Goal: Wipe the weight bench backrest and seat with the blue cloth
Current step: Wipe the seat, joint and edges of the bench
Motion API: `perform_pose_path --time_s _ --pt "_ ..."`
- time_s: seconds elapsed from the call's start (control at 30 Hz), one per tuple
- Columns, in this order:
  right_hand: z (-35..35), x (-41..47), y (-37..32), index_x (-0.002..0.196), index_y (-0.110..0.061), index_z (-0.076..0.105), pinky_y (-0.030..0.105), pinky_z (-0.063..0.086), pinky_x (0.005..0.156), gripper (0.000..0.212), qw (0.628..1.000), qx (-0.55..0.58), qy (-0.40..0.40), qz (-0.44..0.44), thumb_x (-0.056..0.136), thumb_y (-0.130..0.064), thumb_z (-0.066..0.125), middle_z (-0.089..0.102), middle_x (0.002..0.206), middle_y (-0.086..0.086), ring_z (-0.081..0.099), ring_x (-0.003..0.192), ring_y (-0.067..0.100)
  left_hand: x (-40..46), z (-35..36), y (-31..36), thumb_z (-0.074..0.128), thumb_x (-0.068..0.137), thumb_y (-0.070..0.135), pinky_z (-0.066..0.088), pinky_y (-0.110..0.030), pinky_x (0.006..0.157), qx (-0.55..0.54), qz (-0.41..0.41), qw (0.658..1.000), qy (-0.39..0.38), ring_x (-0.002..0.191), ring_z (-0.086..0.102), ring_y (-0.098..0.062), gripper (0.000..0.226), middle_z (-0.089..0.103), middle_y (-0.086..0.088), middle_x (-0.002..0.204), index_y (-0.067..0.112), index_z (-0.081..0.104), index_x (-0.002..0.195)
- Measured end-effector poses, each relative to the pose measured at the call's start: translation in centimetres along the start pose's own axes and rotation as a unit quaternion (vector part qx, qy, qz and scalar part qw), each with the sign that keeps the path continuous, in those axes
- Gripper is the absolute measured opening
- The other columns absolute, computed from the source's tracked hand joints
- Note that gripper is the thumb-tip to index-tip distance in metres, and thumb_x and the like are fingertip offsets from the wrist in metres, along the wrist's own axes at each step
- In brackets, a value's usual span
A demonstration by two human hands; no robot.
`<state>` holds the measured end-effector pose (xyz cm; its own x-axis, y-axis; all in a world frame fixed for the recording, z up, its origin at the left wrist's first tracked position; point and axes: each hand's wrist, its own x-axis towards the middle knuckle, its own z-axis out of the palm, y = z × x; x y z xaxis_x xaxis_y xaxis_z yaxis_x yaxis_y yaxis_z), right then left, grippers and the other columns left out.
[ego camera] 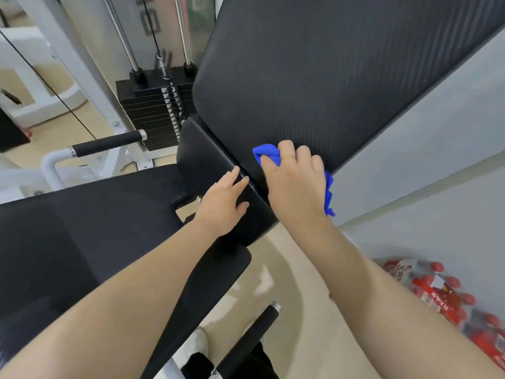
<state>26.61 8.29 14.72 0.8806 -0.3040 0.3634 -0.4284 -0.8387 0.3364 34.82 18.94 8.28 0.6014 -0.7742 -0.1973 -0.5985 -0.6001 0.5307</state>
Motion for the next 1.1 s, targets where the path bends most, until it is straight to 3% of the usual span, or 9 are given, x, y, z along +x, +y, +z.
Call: perform_pose_path --time_s 0.1,0.2,0.3,0.4,0.7,0.73,0.87,0.93,1.1 --pt "1.9 -2.7 -1.9 0.073 -0.02 0.066 0.029 0.032 0.054 0.024 0.994 0.013 -0.059 -0.09 0.075 -0.009 0.045 0.062 0.086 0.002 0.048 0.06 0.019 0.2 -0.1 0.0 0.042 0.093 0.009 0.038 -0.037 0.106 -0.005 -0.011 1.0 -0.003 0.136 0.037 -0.025 0.052 0.019 0.001 0.157 0.022 0.034 0.143" --pt "2.9 -4.5 -2.6 0.078 -0.018 0.069 0.029 0.039 0.058 0.015 0.977 0.018 -0.128 -0.171 0.063 -0.018 0.073 0.064 0.09 0.003 0.053 0.066 0.018 0.6 -1.1 -0.3 0.037 0.093 0.001 0.026 -0.033 0.115 0.04 0.001 0.999 -0.034 0.142 0.026 -0.019 0.055 0.017 0.002 0.157 0.018 0.03 0.145" --pt "1.7 -2.4 -1.4 0.071 -0.021 0.063 0.028 0.035 0.055 0.012 0.991 -0.006 -0.069 -0.112 0.071 -0.011 0.056 0.061 0.083 0.0 0.049 0.061 0.017 1.0 -1.9 -0.6 0.035 0.091 -0.004 0.021 -0.033 0.117 0.067 0.021 0.996 -0.051 0.144 0.02 -0.019 0.059 0.017 0.0 0.157 0.017 0.027 0.146" --pt "0.4 0.4 0.0 0.063 -0.017 0.053 0.029 0.027 0.053 0.042 0.999 -0.005 0.044 0.005 0.077 0.003 0.018 0.058 0.076 0.003 0.036 0.057 0.02 1.1 -1.9 -0.7 0.036 0.091 -0.003 0.027 -0.032 0.115 0.07 0.016 0.996 -0.055 0.143 0.023 -0.02 0.06 0.015 0.003 0.158 0.018 0.026 0.146" --pt "3.0 -2.6 -4.1 0.082 -0.02 0.068 0.027 0.036 0.056 0.012 0.992 0.006 -0.081 -0.095 0.07 -0.02 0.067 0.063 0.088 0.0 0.051 0.063 0.015 1.0 -1.5 -1.7 0.04 0.084 -0.005 0.037 -0.039 0.104 0.105 0.066 0.991 -0.048 0.127 0.044 -0.025 0.067 0.023 0.001 0.155 0.022 0.03 0.144" --pt "2.9 -1.9 -3.5 0.076 -0.021 0.066 0.028 0.034 0.054 0.005 0.994 0.003 -0.059 -0.09 0.073 -0.018 0.063 0.061 0.083 0.0 0.05 0.061 0.016 1.0 -1.5 -1.6 0.04 0.083 -0.005 0.037 -0.039 0.104 0.107 0.065 0.991 -0.047 0.126 0.043 -0.025 0.068 0.022 0.001 0.156 0.021 0.029 0.145" --pt "0.7 1.0 -0.1 0.069 -0.018 0.059 0.03 0.025 0.054 0.047 0.996 -0.005 0.078 0.039 0.079 0.003 0.018 0.059 0.078 0.004 0.042 0.057 0.02 0.8 -1.1 -1.3 0.039 0.086 -0.005 0.029 -0.033 0.111 0.096 0.042 0.993 -0.053 0.133 0.037 -0.023 0.069 0.011 0.003 0.158 0.017 0.019 0.148" --pt "0.7 1.0 0.3 0.074 -0.017 0.062 0.029 0.03 0.054 0.052 0.993 -0.003 0.1 0.061 0.081 0.003 0.015 0.062 0.083 0.007 0.043 0.057 0.021 0.7 -0.9 -1.4 0.038 0.089 -0.002 0.024 -0.033 0.114 0.096 0.043 0.993 -0.05 0.134 0.035 -0.022 0.064 0.011 0.003 0.159 0.015 0.017 0.148" --pt "2.0 -0.6 -3.6 0.082 -0.024 0.067 0.029 0.034 0.056 0.033 0.999 0.026 -0.041 0.012 0.079 -0.01 0.038 0.064 0.092 0.001 0.05 0.063 0.018 1.1 -1.0 -2.0 0.039 0.085 -0.003 0.03 -0.039 0.105 0.134 0.087 0.987 -0.029 0.13 0.035 -0.029 0.058 0.029 -0.006 0.152 0.009 0.032 0.141"
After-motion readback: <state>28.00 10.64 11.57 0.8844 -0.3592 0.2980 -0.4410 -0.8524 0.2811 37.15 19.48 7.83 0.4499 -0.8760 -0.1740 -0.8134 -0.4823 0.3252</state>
